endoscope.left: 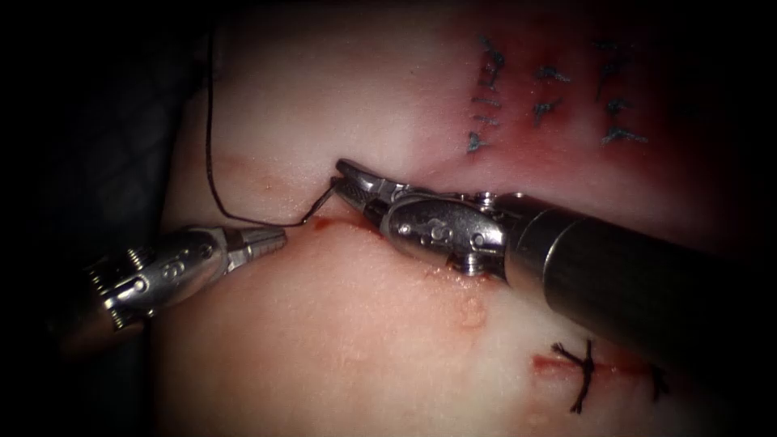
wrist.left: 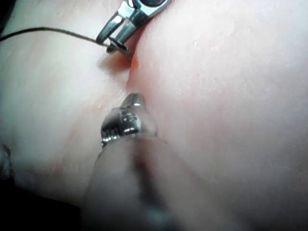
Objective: Wound Closure
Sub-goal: Use the right tool to throw the needle through the top of the incision.
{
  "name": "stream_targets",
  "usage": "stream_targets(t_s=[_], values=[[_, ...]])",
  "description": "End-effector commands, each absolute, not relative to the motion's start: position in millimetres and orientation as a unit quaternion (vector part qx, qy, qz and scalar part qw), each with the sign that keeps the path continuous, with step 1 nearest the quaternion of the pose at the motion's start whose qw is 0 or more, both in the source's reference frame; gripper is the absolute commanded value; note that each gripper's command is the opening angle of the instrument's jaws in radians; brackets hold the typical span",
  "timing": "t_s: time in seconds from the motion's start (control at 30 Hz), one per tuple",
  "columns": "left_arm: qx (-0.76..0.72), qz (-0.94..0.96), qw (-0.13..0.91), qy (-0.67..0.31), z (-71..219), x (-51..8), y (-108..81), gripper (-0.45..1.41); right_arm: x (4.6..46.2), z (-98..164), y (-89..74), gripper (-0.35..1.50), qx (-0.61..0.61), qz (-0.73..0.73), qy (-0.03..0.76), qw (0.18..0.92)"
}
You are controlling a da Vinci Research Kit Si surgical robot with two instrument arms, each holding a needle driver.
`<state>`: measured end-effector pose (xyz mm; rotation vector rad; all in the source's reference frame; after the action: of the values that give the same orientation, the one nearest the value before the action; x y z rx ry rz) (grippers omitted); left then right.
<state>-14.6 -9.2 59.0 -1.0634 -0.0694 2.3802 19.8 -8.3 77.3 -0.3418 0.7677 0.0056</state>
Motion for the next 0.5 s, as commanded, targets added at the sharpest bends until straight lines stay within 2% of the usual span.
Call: stream_targets(t_s=[0.03, 0.5], values=[[-0.394, 0.880, 0.263, -0.025, 59.6, -15.1, -8.7, -0.35, 20.1, 77.9, -8.3, -0.35, -0.164, 0.003, 0.371, 0.914], [-0.394, 0.880, 0.264, -0.025, 59.5, -15.1, -8.7, -0.35, 20.3, 79.9, -10.1, -0.35, -0.141, 0.007, 0.363, 0.921]])
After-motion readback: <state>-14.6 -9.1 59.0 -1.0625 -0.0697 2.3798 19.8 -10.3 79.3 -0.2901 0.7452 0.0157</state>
